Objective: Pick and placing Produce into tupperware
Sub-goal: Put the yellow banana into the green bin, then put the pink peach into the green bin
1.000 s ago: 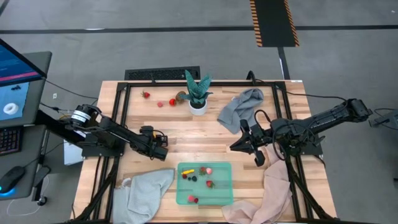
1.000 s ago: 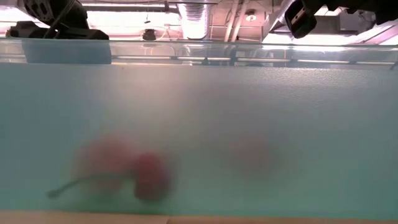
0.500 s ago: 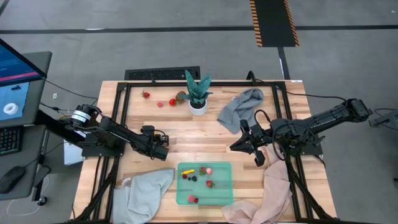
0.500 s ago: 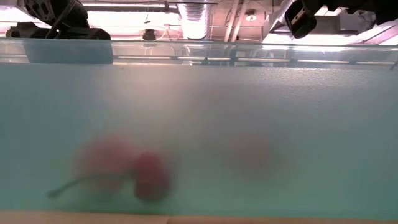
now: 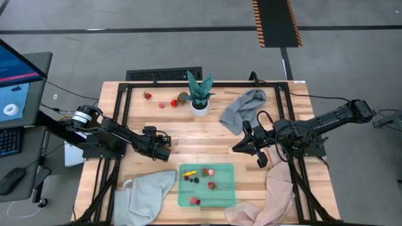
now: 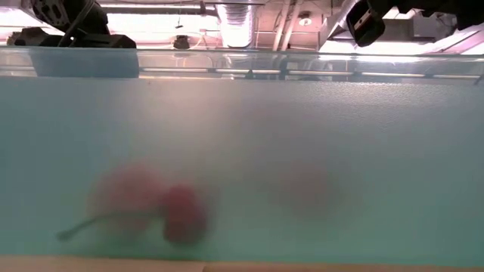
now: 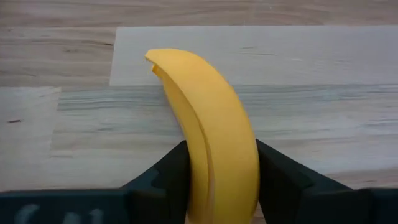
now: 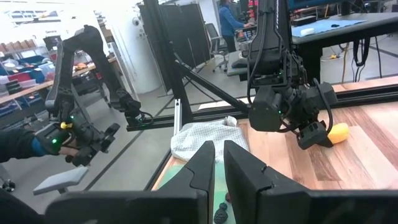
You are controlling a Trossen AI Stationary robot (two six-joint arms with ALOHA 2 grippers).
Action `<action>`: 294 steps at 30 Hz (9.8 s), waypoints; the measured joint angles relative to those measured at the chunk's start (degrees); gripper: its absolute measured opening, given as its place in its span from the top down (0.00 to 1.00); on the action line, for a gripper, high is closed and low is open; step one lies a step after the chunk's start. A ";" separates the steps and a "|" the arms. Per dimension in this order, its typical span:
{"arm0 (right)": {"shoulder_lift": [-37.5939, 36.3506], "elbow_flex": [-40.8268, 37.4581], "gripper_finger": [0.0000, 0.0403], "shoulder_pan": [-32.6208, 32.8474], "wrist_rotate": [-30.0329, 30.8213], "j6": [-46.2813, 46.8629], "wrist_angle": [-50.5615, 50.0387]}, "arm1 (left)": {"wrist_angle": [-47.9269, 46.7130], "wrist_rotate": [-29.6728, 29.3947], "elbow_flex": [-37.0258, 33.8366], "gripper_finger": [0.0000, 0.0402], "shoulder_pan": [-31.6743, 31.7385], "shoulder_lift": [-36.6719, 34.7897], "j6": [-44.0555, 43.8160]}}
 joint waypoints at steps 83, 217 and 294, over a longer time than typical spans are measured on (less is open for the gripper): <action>0.00 -0.04 0.85 0.00 -0.02 0.57 -1.76 | 29.73 -7.47 28.94 0.41 -20.58 8.47 45.95; 0.00 0.00 0.85 -4.79 -0.24 -9.07 -10.36 | 24.94 19.39 3.76 0.44 51.40 -6.86 88.89; 0.02 0.00 0.85 -2.78 0.00 -7.60 -11.63 | 30.22 26.08 3.67 0.82 23.46 -17.02 79.66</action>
